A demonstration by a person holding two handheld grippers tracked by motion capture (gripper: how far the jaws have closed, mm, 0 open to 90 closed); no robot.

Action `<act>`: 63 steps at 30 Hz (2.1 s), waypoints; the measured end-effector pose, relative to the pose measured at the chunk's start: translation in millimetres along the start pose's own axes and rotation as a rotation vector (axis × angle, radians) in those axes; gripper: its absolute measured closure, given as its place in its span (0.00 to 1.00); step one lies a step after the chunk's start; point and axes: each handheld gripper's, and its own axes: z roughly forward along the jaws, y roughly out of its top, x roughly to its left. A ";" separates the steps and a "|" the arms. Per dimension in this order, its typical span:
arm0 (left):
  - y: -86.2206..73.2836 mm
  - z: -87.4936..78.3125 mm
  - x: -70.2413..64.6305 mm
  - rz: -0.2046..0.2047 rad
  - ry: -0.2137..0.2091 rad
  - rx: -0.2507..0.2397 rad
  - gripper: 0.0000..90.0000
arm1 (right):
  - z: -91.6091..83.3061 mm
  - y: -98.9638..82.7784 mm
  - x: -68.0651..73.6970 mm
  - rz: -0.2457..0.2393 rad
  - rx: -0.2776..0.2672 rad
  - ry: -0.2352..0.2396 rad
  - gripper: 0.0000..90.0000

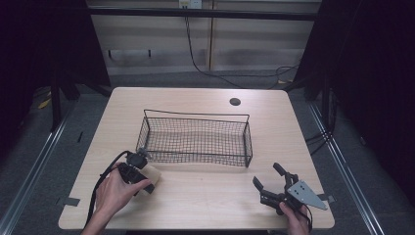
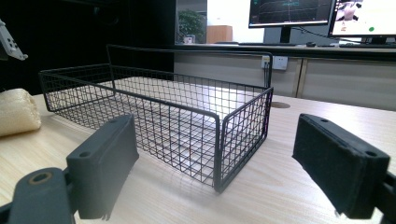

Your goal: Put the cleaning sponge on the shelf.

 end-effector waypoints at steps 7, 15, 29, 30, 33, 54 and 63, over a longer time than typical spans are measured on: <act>0.0 -0.8 -1.1 0.012 -0.008 0.012 0.32 | -0.1 0.0 0.1 0.002 0.002 0.001 0.15; -1.5 -6.0 -1.6 0.014 -0.034 -0.001 0.32 | 0.0 0.0 0.3 0.008 0.002 0.002 0.15; -5.7 -18.0 -3.0 0.021 -0.088 -0.048 0.32 | 0.0 0.0 0.0 0.005 0.003 0.001 0.15; -5.8 -18.9 -3.1 0.027 -0.088 -0.052 0.32 | 0.0 0.0 0.1 0.005 0.003 0.001 0.15; -6.0 -22.5 -5.1 0.032 -0.092 -0.065 0.32 | 0.0 0.0 0.1 0.005 0.004 0.001 0.15; -14.3 -49.7 -1.8 0.035 -0.191 -0.137 0.32 | 0.0 0.0 0.1 0.006 0.003 0.002 0.15; -17.4 -64.4 -5.6 0.051 -0.215 -0.172 0.32 | -0.3 0.0 0.3 0.003 0.003 -0.005 0.15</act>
